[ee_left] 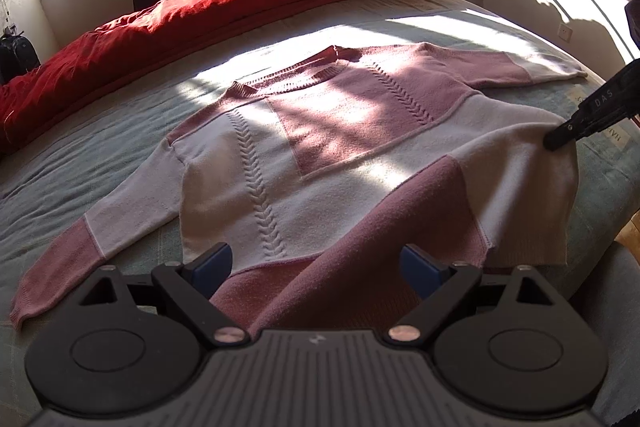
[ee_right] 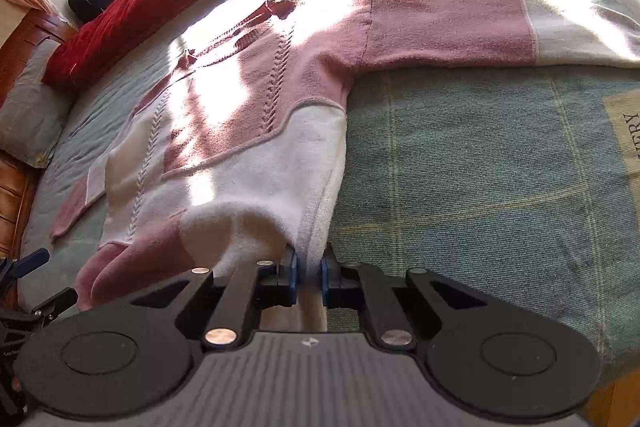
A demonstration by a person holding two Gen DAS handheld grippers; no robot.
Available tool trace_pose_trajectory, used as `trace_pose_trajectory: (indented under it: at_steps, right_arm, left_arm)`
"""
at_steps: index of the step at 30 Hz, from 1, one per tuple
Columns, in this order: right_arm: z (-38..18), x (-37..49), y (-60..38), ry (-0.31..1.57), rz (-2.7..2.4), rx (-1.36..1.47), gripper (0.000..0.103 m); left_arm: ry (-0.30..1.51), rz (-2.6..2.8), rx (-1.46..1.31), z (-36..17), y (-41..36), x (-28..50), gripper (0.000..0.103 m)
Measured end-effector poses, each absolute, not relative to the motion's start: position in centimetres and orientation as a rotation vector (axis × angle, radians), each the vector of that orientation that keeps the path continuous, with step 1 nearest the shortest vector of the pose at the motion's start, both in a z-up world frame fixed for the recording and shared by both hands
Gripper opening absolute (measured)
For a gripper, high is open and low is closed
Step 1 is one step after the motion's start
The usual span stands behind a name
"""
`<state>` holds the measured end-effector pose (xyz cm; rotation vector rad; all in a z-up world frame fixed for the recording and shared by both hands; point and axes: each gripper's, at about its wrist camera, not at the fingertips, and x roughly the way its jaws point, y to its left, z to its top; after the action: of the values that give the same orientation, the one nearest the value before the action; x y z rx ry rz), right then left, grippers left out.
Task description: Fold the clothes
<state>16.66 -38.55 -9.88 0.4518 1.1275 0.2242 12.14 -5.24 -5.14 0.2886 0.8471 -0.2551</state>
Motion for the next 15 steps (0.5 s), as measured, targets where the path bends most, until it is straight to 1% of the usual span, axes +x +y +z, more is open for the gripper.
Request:
trace_pose_trajectory:
  at_steps: [2,3,4,5,10,15]
  right_arm:
    - [-9.9,16.1,-38.8,1.124,0.280,0.512,0.021]
    - [-9.9,15.8,-38.9,1.122,0.307,0.540,0.025]
    - [-9.9,15.4,-39.0,1.124,0.317,0.550,0.035]
    - [-10.1,15.0,-39.1,1.130,0.323,0.561,0.040]
    - [-12.8,13.3,-39.6,1.188,0.309,0.613,0.041]
    - [-15.1,12.4,-38.5,1.192,0.370,0.698,0.041]
  left_arm:
    - [0.845,-0.262,0.288,-5.1,-5.2,12.0,0.091]
    - [0.846,-0.264,0.287,-5.1,-5.2,11.9,0.091]
    - [0.847,-0.263,0.287,-5.2,-5.2,11.9,0.091]
    - [0.849,-0.262,0.286,-5.3,-5.2,11.8,0.091]
    - [0.857,-0.270,0.285,-5.5,-5.6,11.7,0.091]
    - [0.857,-0.284,0.299,-5.5,-6.1,11.3,0.091]
